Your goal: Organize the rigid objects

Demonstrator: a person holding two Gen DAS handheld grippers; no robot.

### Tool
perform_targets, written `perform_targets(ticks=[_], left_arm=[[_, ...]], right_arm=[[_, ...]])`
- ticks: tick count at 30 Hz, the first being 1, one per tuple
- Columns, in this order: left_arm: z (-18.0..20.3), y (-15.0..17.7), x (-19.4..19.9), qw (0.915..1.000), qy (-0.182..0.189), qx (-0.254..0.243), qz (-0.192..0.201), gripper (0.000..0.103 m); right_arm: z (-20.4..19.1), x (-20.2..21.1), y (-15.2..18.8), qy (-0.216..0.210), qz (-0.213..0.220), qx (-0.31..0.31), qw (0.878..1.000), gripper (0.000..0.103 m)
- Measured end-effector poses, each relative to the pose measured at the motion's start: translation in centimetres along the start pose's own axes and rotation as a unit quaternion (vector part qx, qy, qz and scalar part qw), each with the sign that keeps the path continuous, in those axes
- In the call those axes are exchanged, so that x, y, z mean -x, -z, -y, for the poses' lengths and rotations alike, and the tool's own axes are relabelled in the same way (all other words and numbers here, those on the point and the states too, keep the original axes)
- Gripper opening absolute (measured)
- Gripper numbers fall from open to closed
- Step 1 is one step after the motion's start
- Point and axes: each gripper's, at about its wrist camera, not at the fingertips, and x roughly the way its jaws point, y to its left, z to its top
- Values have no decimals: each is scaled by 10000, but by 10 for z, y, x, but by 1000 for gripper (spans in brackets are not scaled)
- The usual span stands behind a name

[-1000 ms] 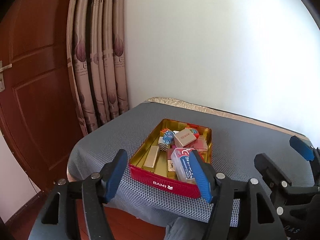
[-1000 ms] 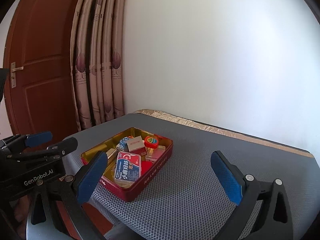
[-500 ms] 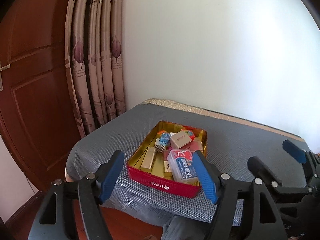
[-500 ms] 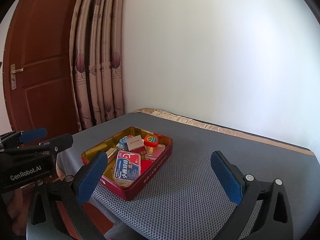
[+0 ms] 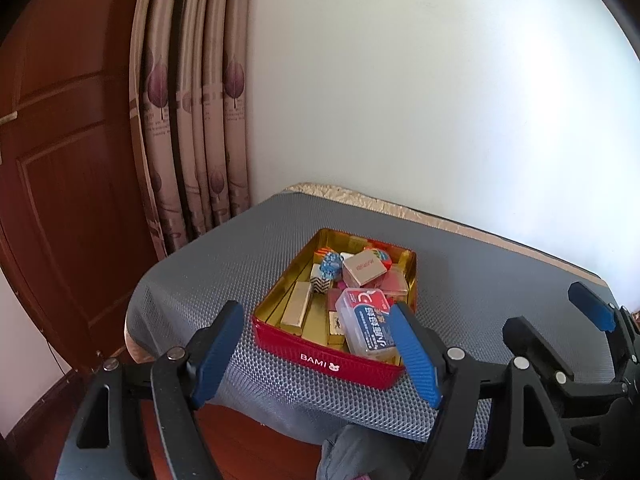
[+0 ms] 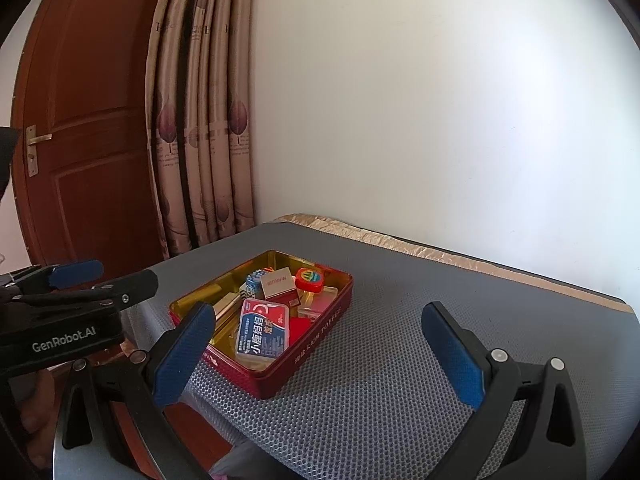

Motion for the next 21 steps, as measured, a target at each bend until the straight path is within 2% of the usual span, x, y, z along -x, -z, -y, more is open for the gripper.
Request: perform_targets(ticks=[8, 21], left_arm=[[-8, 0, -4, 9998, -39, 200, -55, 77], [-7, 4, -12, 9991, -367, 62, -177, 77]], right_arm=[[-3, -2, 2, -52, -55, 66, 9999, 102], [-8, -6, 6, -110, -135, 135, 9998, 102]])
